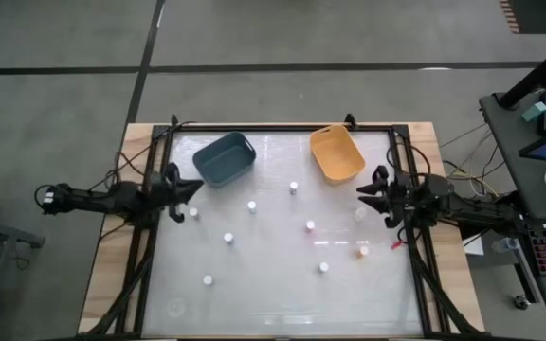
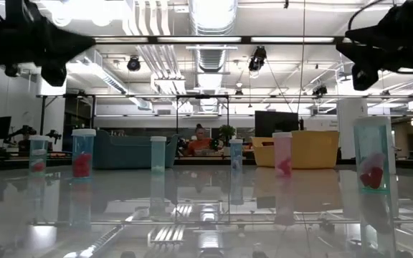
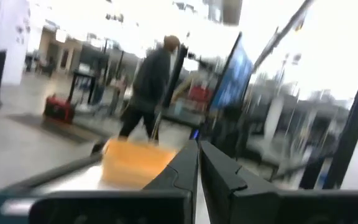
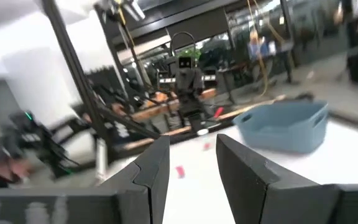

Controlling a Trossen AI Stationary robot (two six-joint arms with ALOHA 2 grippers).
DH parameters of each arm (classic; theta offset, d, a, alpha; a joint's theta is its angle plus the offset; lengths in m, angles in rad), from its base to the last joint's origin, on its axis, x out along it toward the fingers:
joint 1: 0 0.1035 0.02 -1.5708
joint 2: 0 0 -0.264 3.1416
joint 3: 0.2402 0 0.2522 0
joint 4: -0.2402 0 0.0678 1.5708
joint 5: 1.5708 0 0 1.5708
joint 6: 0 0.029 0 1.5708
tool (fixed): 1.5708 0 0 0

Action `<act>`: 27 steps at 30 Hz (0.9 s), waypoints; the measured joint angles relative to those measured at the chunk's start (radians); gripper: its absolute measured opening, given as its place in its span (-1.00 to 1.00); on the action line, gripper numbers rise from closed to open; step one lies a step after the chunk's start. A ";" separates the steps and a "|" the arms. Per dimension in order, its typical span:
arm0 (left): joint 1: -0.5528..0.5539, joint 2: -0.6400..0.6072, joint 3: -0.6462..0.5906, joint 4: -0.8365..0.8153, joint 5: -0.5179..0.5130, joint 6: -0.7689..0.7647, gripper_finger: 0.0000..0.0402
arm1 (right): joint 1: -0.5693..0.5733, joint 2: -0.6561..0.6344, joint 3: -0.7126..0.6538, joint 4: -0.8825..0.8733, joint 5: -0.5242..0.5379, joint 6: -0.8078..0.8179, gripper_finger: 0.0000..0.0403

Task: Pick and place medicine bottles into bin by pill shape (circle, oval)
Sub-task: Put the blue capsule bottle into the yellow bin

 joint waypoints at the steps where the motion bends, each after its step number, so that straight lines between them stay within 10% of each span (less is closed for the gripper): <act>1: 0.000 0.000 0.000 0.036 0.000 -0.001 -1.00 | 0.000 0.000 0.000 0.000 0.000 0.039 -0.39; 22: 0.000 0.082 0.000 0.193 -0.003 -0.055 -1.00 | 0.000 0.000 0.000 0.030 0.007 -0.038 -0.39; 27: -0.001 0.182 0.011 0.182 0.037 -0.167 -1.00 | 0.000 0.000 0.000 0.048 0.146 -0.058 -0.39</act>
